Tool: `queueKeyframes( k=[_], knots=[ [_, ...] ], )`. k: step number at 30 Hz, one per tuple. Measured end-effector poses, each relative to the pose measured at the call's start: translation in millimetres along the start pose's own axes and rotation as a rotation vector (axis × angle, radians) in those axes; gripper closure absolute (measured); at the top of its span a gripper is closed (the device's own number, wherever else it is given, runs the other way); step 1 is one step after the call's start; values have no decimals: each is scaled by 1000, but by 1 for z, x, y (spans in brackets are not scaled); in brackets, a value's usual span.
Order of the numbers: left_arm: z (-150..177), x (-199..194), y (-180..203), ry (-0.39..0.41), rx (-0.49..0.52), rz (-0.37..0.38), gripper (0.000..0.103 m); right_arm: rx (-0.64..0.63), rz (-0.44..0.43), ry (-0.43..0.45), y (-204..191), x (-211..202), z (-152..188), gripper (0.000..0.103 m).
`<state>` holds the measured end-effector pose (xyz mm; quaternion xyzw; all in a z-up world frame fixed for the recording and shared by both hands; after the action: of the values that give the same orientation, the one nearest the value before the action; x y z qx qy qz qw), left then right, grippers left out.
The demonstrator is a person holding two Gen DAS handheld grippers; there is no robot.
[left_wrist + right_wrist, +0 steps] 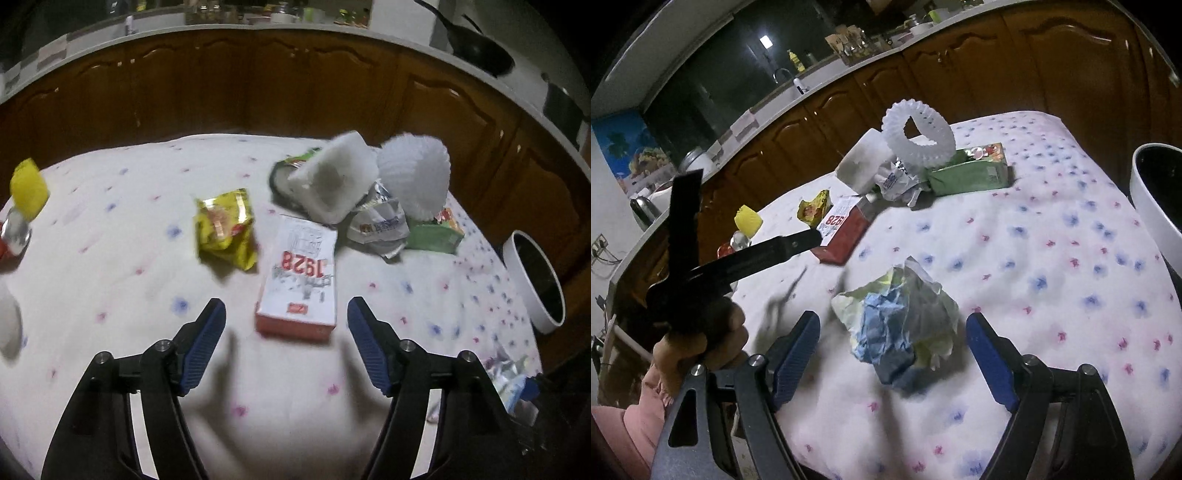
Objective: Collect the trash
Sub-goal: 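Grasp the white printed box with the left tool while the right tool grasps the crumpled blue paper, then carry both items over the white bin and open both tools to drop them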
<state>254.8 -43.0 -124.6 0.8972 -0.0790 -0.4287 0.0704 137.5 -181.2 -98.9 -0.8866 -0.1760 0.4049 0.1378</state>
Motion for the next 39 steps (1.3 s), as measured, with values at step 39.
queueKeyframes(
  k=[39],
  knots=[
    [56,-47,170,-64,197,292,53,213,151,200,127,-118,-4,71]
  ],
)
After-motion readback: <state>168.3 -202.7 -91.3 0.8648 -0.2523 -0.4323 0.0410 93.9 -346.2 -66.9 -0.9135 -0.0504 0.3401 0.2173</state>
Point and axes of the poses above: each gripper's, at about its wrist camera, not at the fingertips, and x roughly the way its jaws point, y to its right, z to its underside, the point moved 9 cm from there along x, roughly the way its jaws point, and after that the axes turned 6 degrees about -x, right-handed, at the moved point
